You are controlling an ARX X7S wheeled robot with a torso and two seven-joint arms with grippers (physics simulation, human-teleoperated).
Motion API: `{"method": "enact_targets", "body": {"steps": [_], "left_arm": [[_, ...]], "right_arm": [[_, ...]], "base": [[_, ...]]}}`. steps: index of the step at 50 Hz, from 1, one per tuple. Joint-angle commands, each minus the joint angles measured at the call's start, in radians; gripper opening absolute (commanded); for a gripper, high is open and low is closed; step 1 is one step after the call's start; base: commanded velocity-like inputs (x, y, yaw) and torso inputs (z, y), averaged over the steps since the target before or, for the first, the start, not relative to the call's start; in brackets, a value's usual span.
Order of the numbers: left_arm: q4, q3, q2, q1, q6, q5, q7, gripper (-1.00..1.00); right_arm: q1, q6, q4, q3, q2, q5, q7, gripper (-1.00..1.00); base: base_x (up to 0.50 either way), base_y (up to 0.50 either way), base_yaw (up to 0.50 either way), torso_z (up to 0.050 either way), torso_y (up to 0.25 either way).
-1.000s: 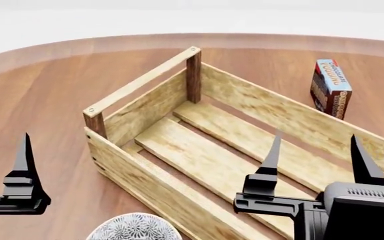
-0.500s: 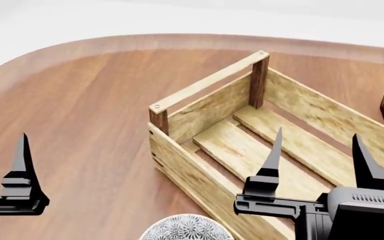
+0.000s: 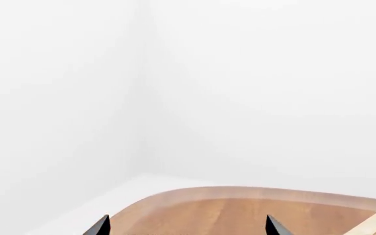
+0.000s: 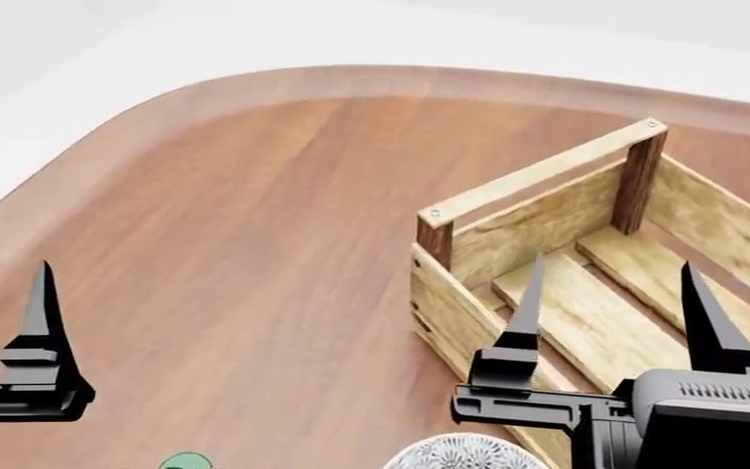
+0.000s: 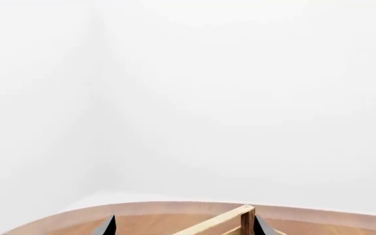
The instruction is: Pick up the salad dressing and put it in the tray.
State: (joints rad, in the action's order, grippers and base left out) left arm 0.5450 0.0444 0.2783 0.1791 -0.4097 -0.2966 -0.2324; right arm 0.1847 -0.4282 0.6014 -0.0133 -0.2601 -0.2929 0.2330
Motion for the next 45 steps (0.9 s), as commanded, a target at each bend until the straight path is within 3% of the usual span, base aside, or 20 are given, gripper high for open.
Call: {"method": "enact_targets", "body": {"steps": [1, 45], "left_arm": [[0.001, 0.001, 0.004, -0.001, 0.001, -0.005, -0.004, 1.0], [0.001, 0.015, 0.02, 0.003, 0.003, -0.021, -0.018, 1.0]], "right_arm": [[-0.002, 0.006, -0.002, -0.009, -0.006, -0.001, 0.003, 1.0], [0.007, 0.003, -0.011, -0.034, -0.025, -0.02, 0.009, 1.0]], "base": [[0.0, 0.0, 0.5, 0.0, 0.0], [0.0, 0.0, 0.49, 0.0, 0.0]]}}
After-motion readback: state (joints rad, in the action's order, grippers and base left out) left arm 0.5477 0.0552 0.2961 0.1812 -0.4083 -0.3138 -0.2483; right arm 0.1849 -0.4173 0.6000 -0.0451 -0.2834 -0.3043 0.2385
